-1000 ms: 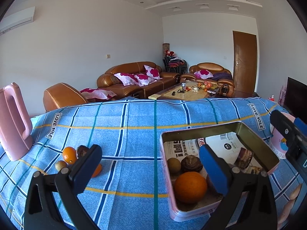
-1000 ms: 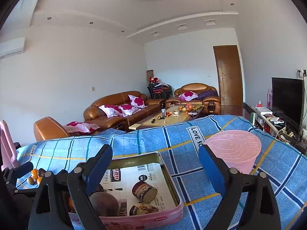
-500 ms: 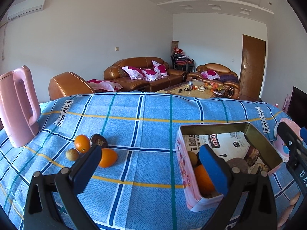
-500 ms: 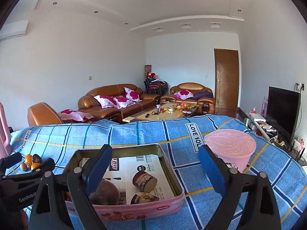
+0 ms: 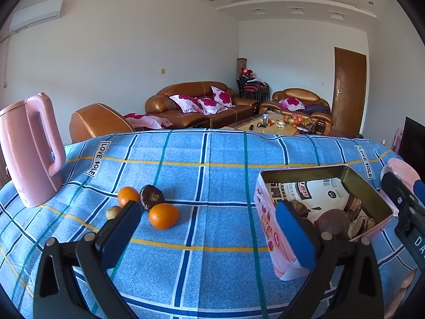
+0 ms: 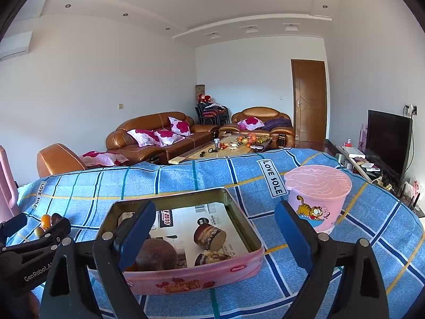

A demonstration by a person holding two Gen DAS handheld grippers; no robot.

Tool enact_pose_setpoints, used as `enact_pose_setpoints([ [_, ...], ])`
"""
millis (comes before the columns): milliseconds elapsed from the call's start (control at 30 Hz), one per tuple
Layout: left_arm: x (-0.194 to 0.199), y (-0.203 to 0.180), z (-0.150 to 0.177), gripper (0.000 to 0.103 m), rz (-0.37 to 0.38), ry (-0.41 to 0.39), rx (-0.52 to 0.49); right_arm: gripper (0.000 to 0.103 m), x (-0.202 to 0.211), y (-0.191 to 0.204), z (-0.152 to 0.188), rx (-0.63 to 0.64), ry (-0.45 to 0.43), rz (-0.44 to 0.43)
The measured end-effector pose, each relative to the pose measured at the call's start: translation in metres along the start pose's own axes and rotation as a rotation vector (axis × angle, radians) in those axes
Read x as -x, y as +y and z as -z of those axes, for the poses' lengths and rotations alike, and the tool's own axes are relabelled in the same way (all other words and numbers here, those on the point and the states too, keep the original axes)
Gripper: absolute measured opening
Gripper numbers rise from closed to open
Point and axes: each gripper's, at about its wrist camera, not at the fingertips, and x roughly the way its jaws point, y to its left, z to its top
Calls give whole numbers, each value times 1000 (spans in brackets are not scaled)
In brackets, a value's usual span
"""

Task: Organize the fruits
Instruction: 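Move both open tools back from the tin to the fruit pile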

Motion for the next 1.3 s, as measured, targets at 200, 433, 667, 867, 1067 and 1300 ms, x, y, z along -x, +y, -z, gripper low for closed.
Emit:
enact_pose_setpoints([
  [200,3,9,2,103,0,3,-3,92,2,14,4,-35,36,-23],
  [433,1,26,3,103,-21,17,-1,92,1,42,7,-41,61,-54],
  [667,-6,51,2,103,-63,44,2,92,-3,69,9,-31,75,-87],
  [867,-14,81,2,103,-112,67,17,92,-4,96,11,-8,81,-126],
  [1067,-24,119,1,103,-177,90,27,92,-6,128,13,40,101,-160],
  [1300,-46,167,0,103,-259,174,83,92,-17,161,16,97,169,-206],
])
